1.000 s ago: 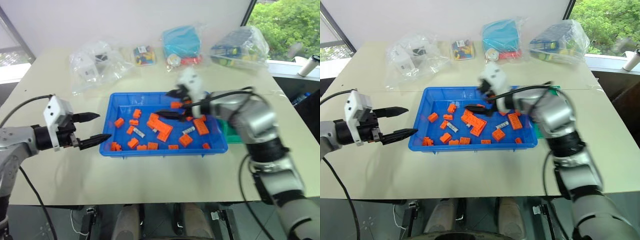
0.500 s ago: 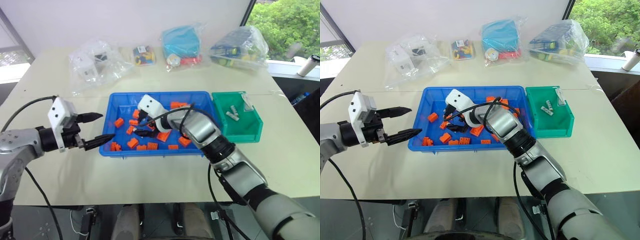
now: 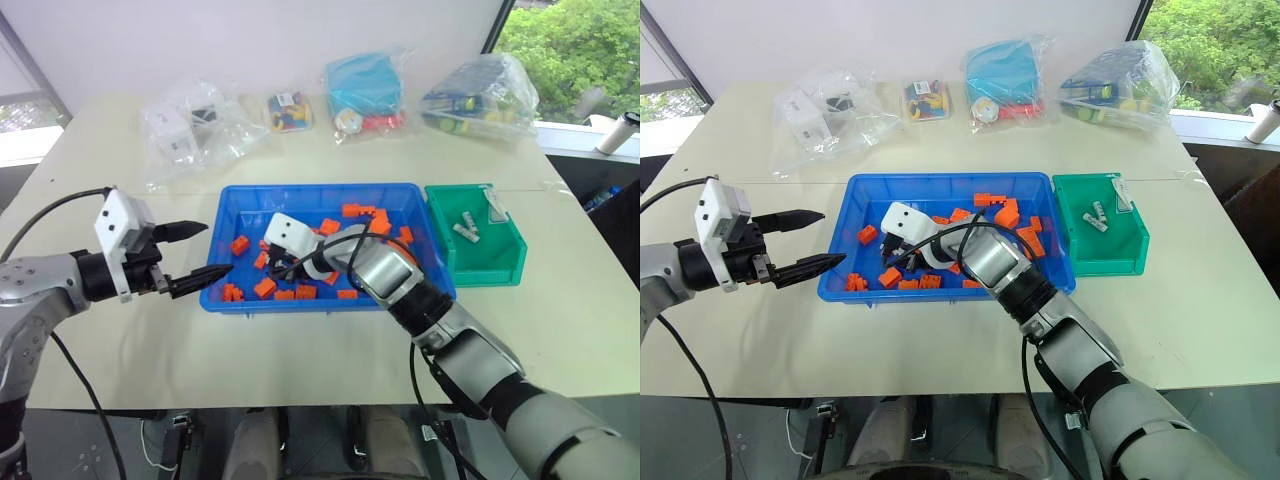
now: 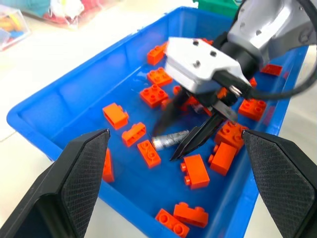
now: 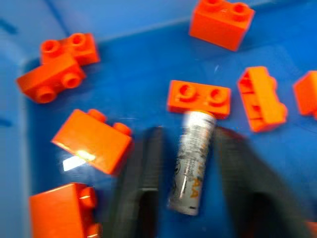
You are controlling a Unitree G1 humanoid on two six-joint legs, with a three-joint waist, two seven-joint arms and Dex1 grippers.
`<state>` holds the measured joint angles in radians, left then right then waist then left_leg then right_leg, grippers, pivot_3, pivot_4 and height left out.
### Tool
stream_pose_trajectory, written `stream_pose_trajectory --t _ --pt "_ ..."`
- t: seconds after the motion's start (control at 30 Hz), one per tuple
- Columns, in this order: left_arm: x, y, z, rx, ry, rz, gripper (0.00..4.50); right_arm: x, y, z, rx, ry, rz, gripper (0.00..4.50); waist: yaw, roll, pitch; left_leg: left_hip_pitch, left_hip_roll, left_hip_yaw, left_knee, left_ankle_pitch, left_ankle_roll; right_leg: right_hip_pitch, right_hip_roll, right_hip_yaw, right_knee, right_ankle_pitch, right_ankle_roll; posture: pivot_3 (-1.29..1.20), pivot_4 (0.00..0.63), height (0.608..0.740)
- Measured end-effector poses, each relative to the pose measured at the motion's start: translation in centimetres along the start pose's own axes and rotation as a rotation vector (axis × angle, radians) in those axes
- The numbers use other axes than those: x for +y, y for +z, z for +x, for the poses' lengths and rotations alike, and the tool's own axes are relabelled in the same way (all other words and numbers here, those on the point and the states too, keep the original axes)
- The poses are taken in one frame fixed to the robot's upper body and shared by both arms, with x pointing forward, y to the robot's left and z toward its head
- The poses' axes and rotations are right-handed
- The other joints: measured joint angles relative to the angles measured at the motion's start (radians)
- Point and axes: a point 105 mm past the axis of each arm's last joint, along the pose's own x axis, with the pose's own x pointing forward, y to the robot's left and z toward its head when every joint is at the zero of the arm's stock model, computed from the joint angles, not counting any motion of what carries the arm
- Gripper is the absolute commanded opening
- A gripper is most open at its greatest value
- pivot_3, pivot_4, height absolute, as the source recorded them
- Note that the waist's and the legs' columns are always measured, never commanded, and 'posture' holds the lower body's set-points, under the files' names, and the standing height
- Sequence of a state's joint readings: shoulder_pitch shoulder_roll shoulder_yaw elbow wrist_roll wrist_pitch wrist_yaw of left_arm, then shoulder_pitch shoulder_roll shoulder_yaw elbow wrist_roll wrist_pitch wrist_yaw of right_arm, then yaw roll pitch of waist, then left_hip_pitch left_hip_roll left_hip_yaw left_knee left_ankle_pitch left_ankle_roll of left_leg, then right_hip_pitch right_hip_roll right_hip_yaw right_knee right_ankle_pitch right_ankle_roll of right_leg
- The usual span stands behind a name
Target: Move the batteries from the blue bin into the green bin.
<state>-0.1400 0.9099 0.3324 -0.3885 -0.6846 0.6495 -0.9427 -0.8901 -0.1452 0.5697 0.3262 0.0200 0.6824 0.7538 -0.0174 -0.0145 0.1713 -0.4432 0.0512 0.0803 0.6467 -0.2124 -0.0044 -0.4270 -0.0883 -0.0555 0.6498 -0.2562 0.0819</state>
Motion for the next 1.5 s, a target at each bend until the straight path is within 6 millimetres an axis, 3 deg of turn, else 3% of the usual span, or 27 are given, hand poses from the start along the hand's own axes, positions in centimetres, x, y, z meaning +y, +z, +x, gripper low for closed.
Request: stream_pose_trajectory --t 0.2,0.27,0.4,0.43,0.53,0.6,0.67,0.77,0.9,1.0,1.1,1.17,1.23,1.37,1.5 --pt "0.2 0.1 0.4 -0.007 -0.021 -0.005 4.5 -0.5 -0.1 -1.2 -0.013 -0.015 0.105 0.11 0.003 0.0 0.0 -0.001 0.0 0.0 0.0 0.0 0.0 0.0 0.0 0.0 0.0 0.0 0.0 0.0 0.15 0.736" --pt "-0.1 0.0 0.8 -0.006 -0.046 -0.011 4.5 -1.3 0.9 -3.2 -0.064 -0.032 0.162 0.11 0.005 0.0 0.001 -0.002 0.0 0.0 0.0 0.0 0.0 -0.001 0.0 0.0 0.0 0.0 0.0 0.0 0.15 0.736" --pt "-0.5 0.2 1.4 -0.013 -0.086 -0.006 4.5 -4.7 2.7 -9.2 -0.16 -0.15 0.217 0.11 0.008 0.001 0.001 -0.002 0.0 0.0 0.0 0.0 0.0 -0.001 0.0 0.0 0.0 0.0 0.0 0.0 0.15 0.736" --pt "-0.6 0.2 1.7 -0.019 -0.097 -0.008 4.5 -6.1 2.3 -11.6 -0.157 -0.223 0.219 0.11 0.012 0.001 0.001 -0.002 -0.001 0.0 0.0 0.0 0.0 -0.001 -0.001 -0.001 -0.001 0.0 0.0 0.0 0.15 0.736" --pt "-0.5 -0.2 2.3 -0.022 -0.107 -0.033 4.5 -10.6 -1.6 -19.9 -0.08 -0.514 0.265 0.11 0.028 0.0 0.001 -0.002 -0.002 0.001 0.0 0.0 0.0 0.0 -0.002 0.0 -0.004 -0.002 -0.004 0.0 0.15 0.736" --pt "-0.4 -0.2 2.6 -0.03 -0.108 -0.035 4.5 -11.3 -4.4 -23.4 -0.01 -0.631 0.288 0.11 0.027 0.0 0.001 -0.002 -0.001 0.002 -0.001 0.0 0.0 -0.001 -0.002 0.0 -0.004 -0.002 -0.004 0.0 0.15 0.736" --pt "-0.6 -0.1 3.0 -0.04 -0.123 -0.031 4.5 -11.2 -7.0 -25.1 0.062 -0.684 0.319 0.11 0.022 0.0 0.001 -0.001 -0.001 0.002 -0.001 0.0 0.001 -0.001 -0.001 0.0 -0.003 -0.002 -0.003 0.0 0.15 0.736" --pt "-0.6 -0.1 3.3 -0.043 -0.136 -0.028 4.5 -10.6 -9.9 -26.4 0.137 -0.727 0.353 1.48 0.006 0.001 0.001 0.0 0.0 0.002 -0.001 0.0 0.001 -0.001 0.0 0.0 -0.002 0.0 0.0 0.0 0.15 0.736" --pt "-0.3 0.3 3.7 -0.064 -0.133 -0.015 4.5 -10.4 -10.4 -26.7 0.151 -0.758 0.318 3.45 0.0 0.001 0.002 0.0 0.0 0.002 -0.001 0.0 0.001 -0.001 0.001 0.001 -0.002 0.0 0.0 0.0 0.15 0.736" --pt "-0.1 0.3 3.9 -0.065 -0.134 -0.016 4.5 -10.6 -9.1 -26.1 0.101 -0.752 0.281 3.45 0.002 0.001 0.002 0.0 0.0 0.002 -0.001 0.0 0.001 -0.001 0.001 0.001 -0.002 0.0 0.0 0.0 0.15 0.736" --pt "0.0 0.4 4.0 -0.065 -0.135 -0.016 4.5 -10.5 -5.9 -24.1 -0.034 -0.673 0.273 3.45 0.002 0.001 0.002 -0.001 0.0 0.001 -0.001 0.0 0.001 -0.001 0.001 0.001 -0.002 0.0 0.0 0.0 0.15 0.736" --pt "0.0 0.4 4.1 -0.065 -0.137 -0.015 4.5 -9.7 -3.6 -21.9 -0.102 -0.588 0.248 3.45 0.004 0.001 0.002 -0.001 0.0 0.0 -0.001 0.0 0.001 -0.001 0.001 0.0 -0.002 0.0 0.0 0.0 0.15 0.736" --pt "0.0 0.4 4.1 -0.064 -0.136 -0.016 4.5 -8.5 -2.5 -19.2 -0.127 -0.5 0.239 3.45 0.004 0.001 0.001 -0.001 0.0 0.0 -0.001 0.0 0.001 -0.001 0.001 0.0 -0.002 0.0 0.0 0.0 0.15 0.736" --pt "-0.2 0.2 4.0 -0.06 -0.137 -0.019 4.5 -5.5 -1.6 -13.7 -0.118 -0.33 0.232 3.45 0.007 0.001 0.002 -0.002 0.0 0.0 0.0 0.0 0.001 -0.001 0.001 0.0 -0.002 0.0 0.0 0.0 0.15 0.736" --pt "-0.3 0.1 4.0 -0.058 -0.135 -0.016 4.5 -3.7 -1.8 -10.6 -0.086 -0.256 0.214 3.45 0.007 0.001 0.002 -0.002 0.0 0.0 0.0 0.0 0.001 -0.001 0.0 0.0 -0.002 0.0 0.0 0.0 0.15 0.736"
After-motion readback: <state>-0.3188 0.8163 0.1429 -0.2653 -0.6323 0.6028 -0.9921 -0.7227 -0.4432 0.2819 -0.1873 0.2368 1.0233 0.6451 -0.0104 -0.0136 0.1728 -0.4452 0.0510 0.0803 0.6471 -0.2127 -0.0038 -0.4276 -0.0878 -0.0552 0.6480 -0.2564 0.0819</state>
